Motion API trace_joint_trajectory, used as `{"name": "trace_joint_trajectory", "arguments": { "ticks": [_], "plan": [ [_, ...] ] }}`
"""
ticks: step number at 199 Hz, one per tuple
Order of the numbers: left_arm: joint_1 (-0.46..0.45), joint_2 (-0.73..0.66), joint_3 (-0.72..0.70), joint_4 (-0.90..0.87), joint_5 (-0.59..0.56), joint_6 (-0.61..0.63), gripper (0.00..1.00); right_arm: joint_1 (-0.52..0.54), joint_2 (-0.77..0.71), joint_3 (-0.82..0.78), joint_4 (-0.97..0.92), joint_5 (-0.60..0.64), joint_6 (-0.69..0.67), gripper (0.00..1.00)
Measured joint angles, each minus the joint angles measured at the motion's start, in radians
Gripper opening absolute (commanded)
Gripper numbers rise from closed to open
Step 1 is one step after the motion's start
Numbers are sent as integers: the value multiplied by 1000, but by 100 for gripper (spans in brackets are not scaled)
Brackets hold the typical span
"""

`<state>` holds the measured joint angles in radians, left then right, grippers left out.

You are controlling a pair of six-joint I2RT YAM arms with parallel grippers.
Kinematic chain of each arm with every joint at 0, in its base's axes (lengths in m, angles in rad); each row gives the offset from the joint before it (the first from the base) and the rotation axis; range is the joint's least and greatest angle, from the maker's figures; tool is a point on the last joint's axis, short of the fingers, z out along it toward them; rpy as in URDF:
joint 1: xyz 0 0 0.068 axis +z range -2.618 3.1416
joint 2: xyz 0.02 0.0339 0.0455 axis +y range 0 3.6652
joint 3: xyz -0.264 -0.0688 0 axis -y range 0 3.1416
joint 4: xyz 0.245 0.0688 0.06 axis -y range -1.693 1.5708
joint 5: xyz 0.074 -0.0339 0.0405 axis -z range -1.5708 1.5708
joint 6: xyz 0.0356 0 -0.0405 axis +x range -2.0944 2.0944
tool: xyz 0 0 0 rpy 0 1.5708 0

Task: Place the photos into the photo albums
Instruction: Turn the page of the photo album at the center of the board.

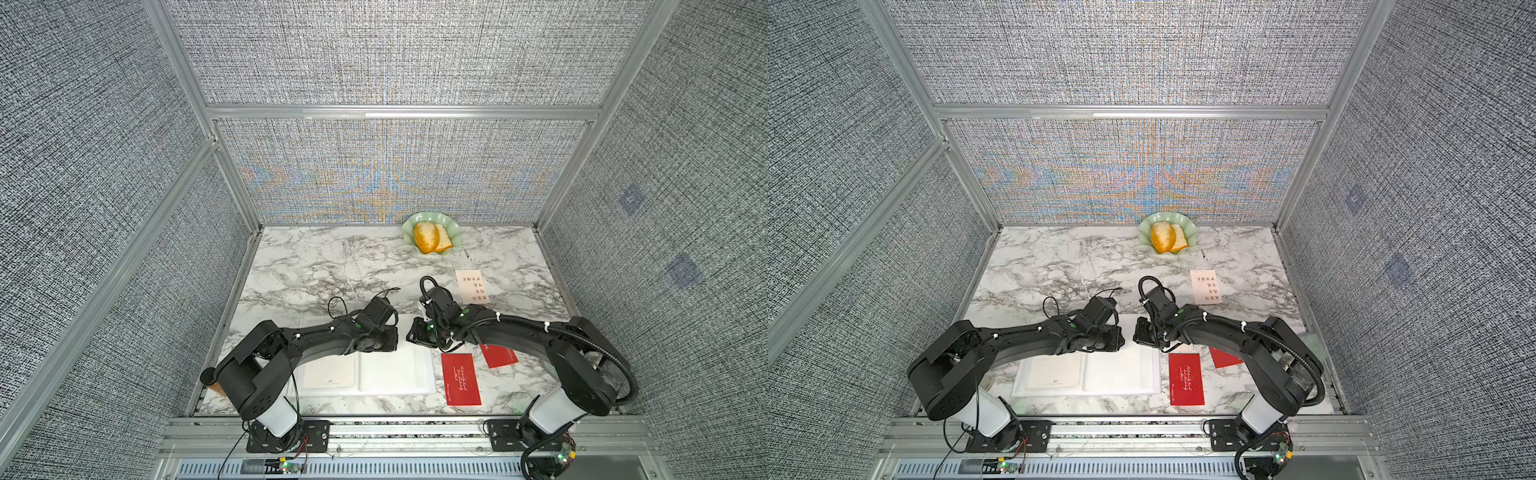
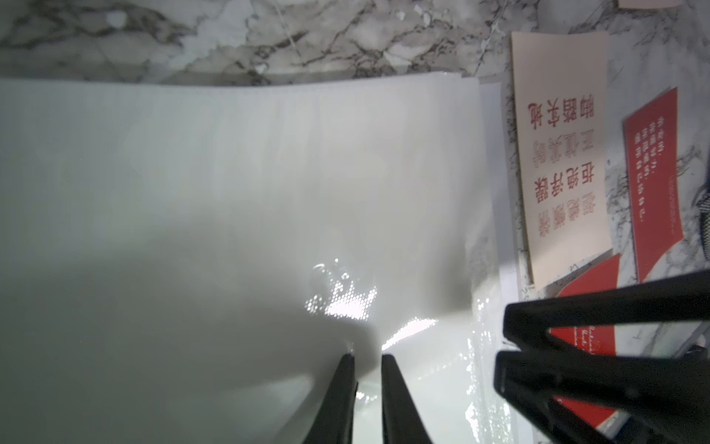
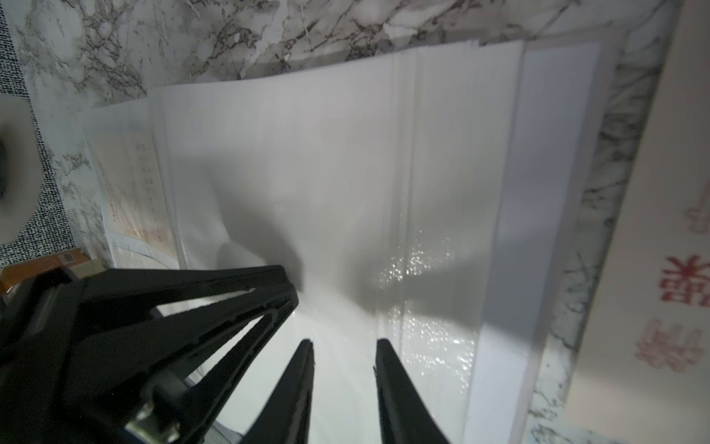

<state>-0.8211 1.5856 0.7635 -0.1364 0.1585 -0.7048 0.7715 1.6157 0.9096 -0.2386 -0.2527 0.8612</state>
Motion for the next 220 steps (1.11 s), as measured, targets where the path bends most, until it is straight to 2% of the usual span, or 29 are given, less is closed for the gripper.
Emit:
{"name": "trace_joint_trajectory", "arguments": {
  "ticks": [82, 220],
  "plan": [
    [17, -58, -35, -45, -47, 0, 18, 5, 67, 46, 22, -18, 0, 32],
    [51, -92, -68, -53, -55, 8, 19, 6, 57, 46, 1, 0, -4, 32]
  ]
}}
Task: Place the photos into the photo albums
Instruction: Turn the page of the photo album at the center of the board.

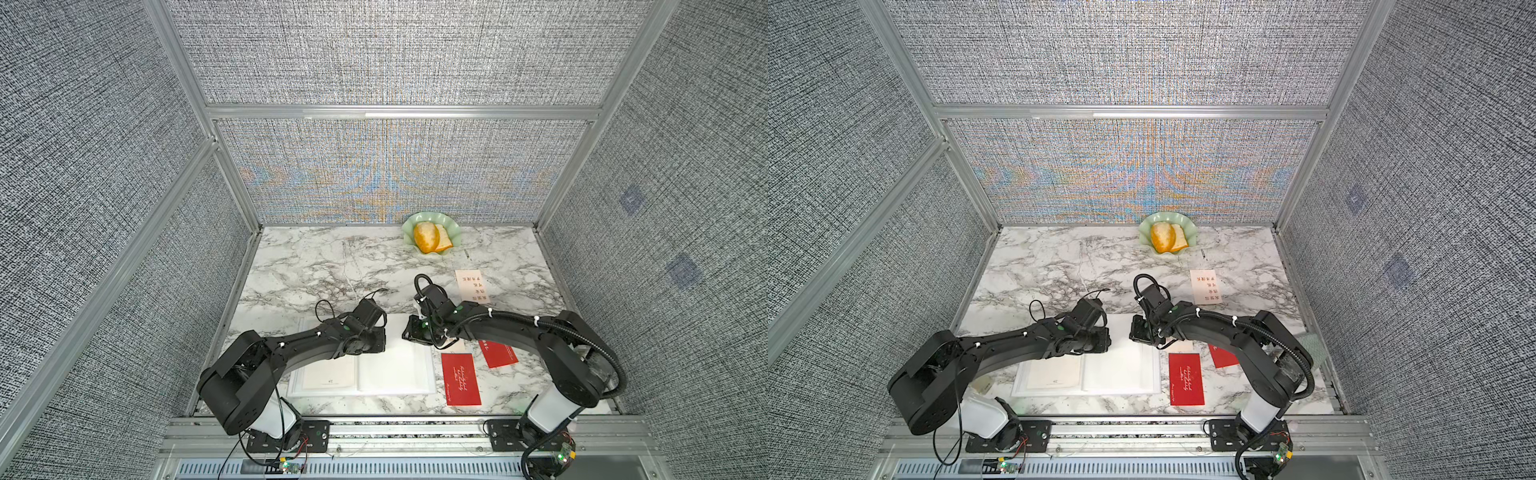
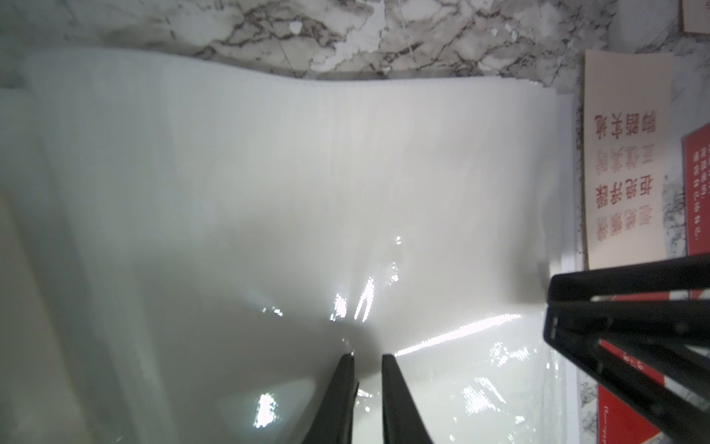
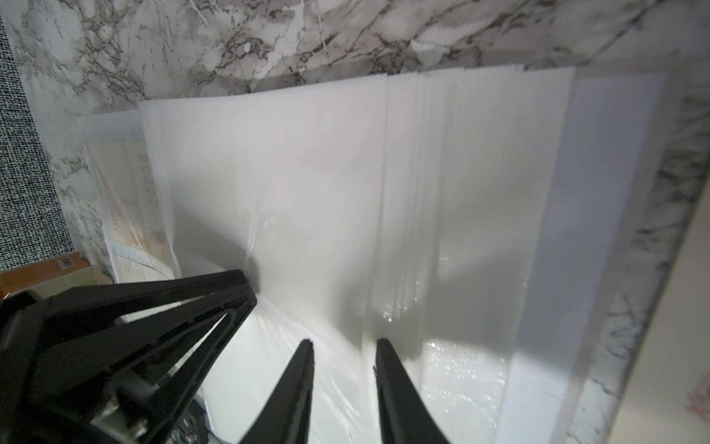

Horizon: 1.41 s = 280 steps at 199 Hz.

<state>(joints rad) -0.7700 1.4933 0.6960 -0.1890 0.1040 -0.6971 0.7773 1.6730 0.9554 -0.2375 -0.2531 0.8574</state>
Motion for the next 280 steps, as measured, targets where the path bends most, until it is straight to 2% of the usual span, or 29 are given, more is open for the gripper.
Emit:
{"name": "trace_joint_trajectory", "arguments": {
  "ticks": [66, 101, 126, 202, 238, 280],
  "plan": [
    [1, -5, -3, 0, 0, 1, 19, 13, 38, 1, 19, -26, 0, 31],
    [10, -22, 13, -30, -4, 8, 26, 14, 58, 3, 65, -77, 0, 31],
    [36, -54, 51, -64, -26, 21, 28, 20, 70, 26, 93, -114, 1, 32],
    [251, -292, 80, -205, -124, 86, 28, 117, 174, 190, 137, -193, 3, 32],
    [332, -425, 83, -270, -221, 91, 29, 183, 270, 357, 134, -225, 3, 32],
    [388, -629, 21, -278, -346, 105, 30, 246, 421, 594, 112, -271, 6, 32]
  ]
}}
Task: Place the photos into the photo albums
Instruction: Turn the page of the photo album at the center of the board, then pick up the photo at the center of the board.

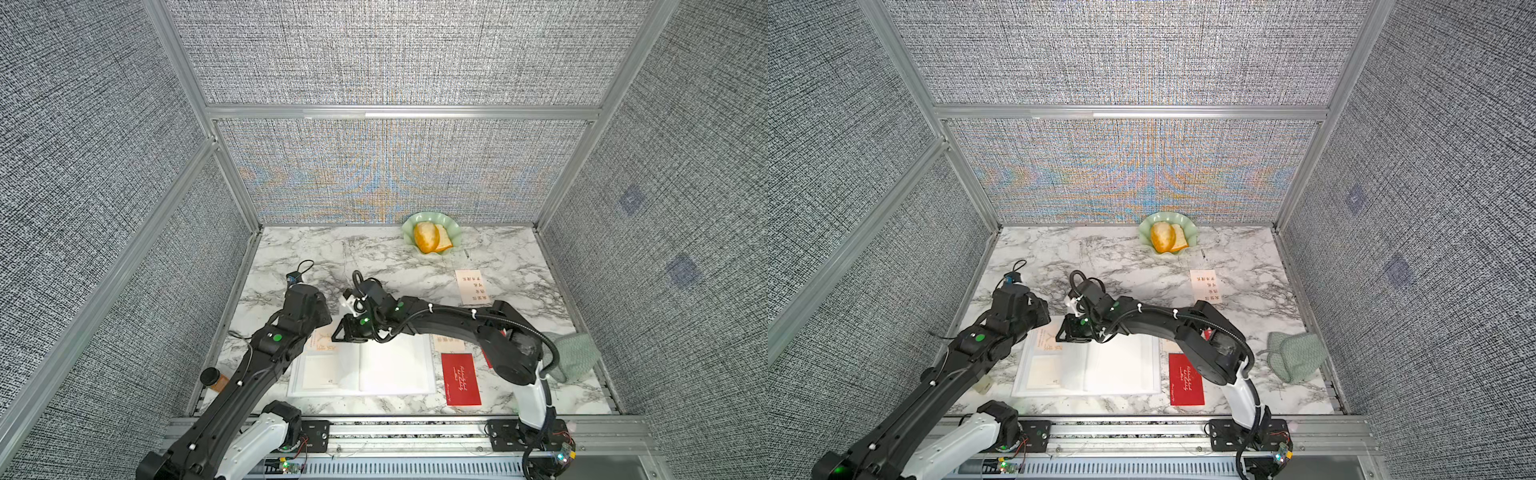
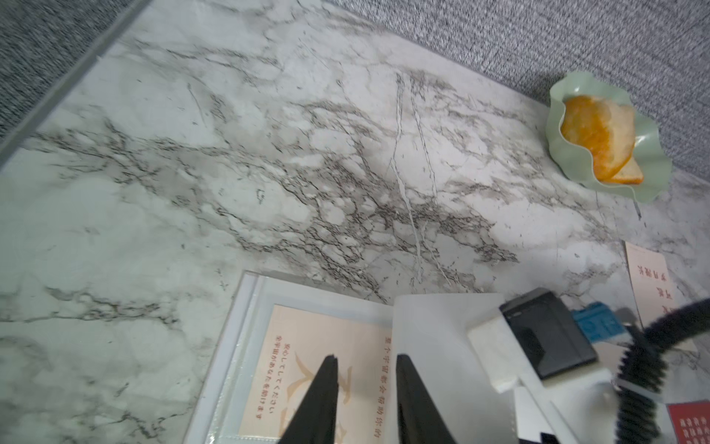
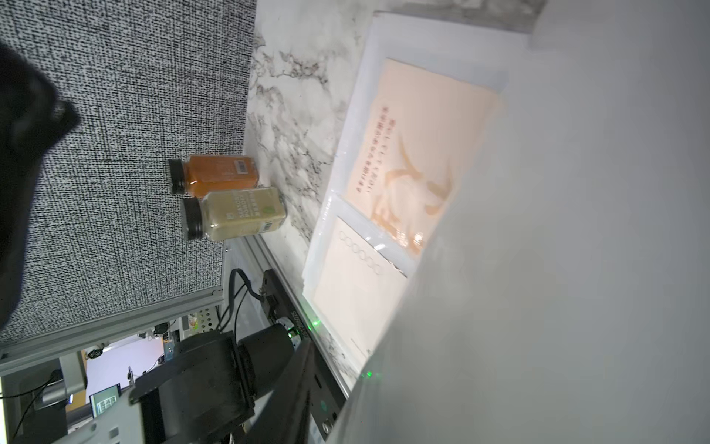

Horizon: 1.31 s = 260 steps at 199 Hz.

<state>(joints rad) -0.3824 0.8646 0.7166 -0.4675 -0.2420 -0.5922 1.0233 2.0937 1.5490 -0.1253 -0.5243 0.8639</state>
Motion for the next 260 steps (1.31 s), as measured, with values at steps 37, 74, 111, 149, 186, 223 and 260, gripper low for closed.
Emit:
{"name": "trace_joint_trajectory", "arguments": {
  "ticks": [37, 74, 111, 149, 186, 223, 260],
  "plan": [
    [46, -30, 53, -19, -62, 35, 30, 46, 113, 220, -67, -41, -14, 32],
    [71, -35, 71, -27, -76, 43, 31, 59, 147, 328, -137, -60, -53, 33],
    [76, 8, 65, -1, -34, 43, 32, 22, 46, 209, -160, -32, -77, 33],
    [76, 61, 29, 95, 130, 50, 32, -59, -129, -50, -159, 35, -89, 33],
    [42, 181, 30, 180, 270, 29, 32, -166, -320, -287, -162, 109, -103, 33],
    [-77, 311, 72, 242, 331, 23, 32, -288, -495, -454, -200, 181, -130, 33],
    [-203, 451, 111, 319, 373, 11, 35, -409, -648, -563, -283, 251, -172, 39]
  ]
}}
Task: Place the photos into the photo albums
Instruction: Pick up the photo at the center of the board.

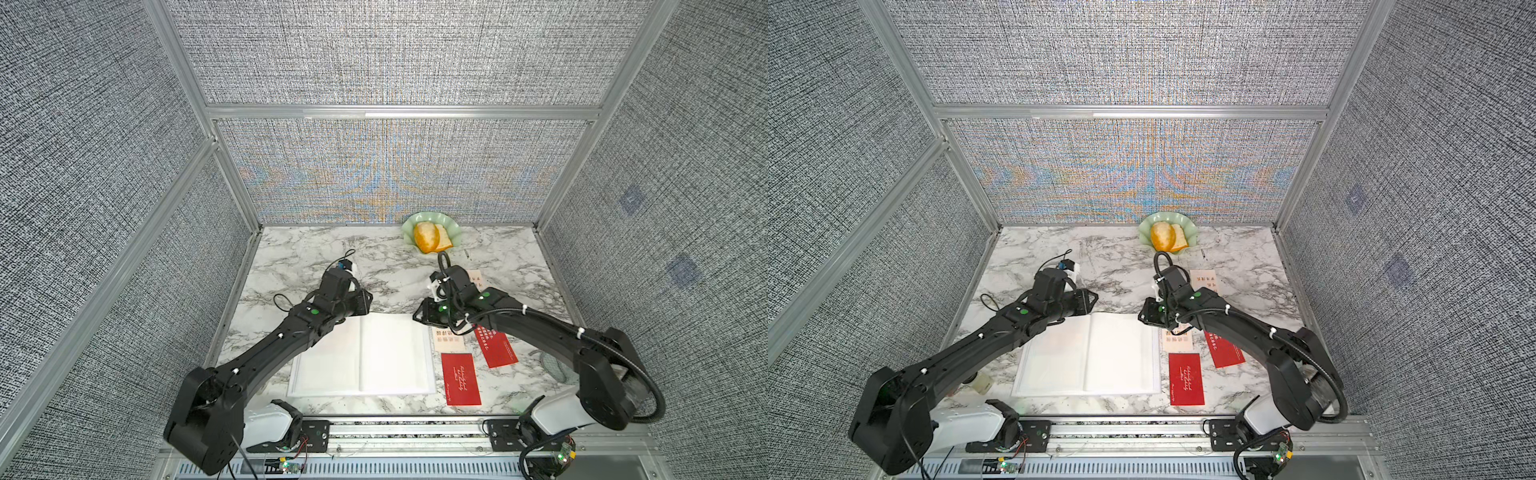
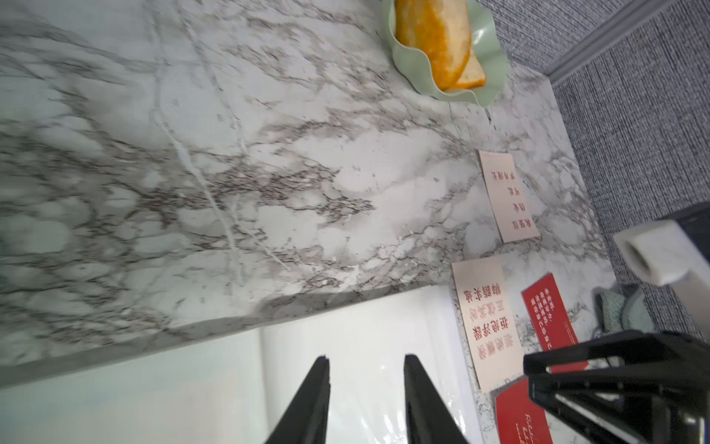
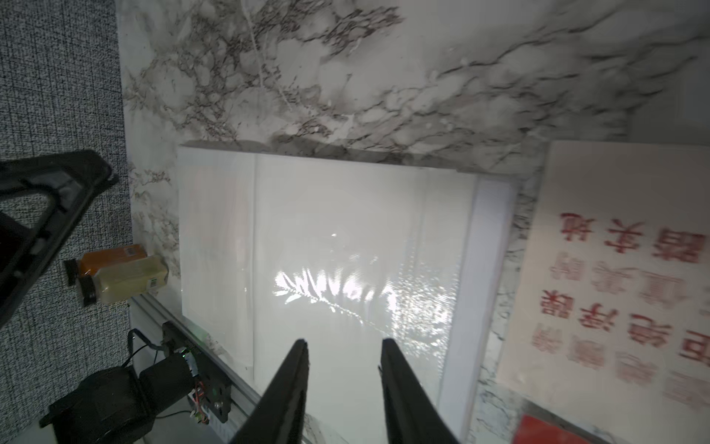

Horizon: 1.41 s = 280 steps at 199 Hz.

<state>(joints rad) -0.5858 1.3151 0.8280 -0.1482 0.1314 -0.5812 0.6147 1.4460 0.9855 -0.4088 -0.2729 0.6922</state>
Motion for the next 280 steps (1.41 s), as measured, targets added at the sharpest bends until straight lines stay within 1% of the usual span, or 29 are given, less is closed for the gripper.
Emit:
{"name": "trace_joint_trajectory", "arguments": {
  "ticks": [45, 72, 95, 127, 145, 173, 188, 280],
  "plan": [
    [-138, 208, 123, 76, 32, -18, 35, -166, -144, -130, -98, 60, -51, 42],
    [-209, 351, 245, 69, 59, -23, 35, -264, -175, -196, -124, 66, -80, 44],
    [-262, 462, 336, 60, 81, -28, 34, -320, -174, -243, -130, 70, -96, 45],
    [-312, 548, 394, 46, 107, -33, 34, -342, -146, -268, -112, 60, -111, 45],
    [-322, 569, 409, 39, 112, -46, 32, -347, -124, -272, -95, 56, -114, 45],
    [-340, 600, 428, 22, 115, -55, 28, -348, -82, -272, -69, 53, -125, 45],
    [-349, 615, 435, 13, 117, -55, 27, -348, -60, -271, -54, 48, -126, 45],
    [-361, 660, 447, -18, 121, -66, 27, -346, 56, -230, 13, 33, -134, 45]
  ]
}}
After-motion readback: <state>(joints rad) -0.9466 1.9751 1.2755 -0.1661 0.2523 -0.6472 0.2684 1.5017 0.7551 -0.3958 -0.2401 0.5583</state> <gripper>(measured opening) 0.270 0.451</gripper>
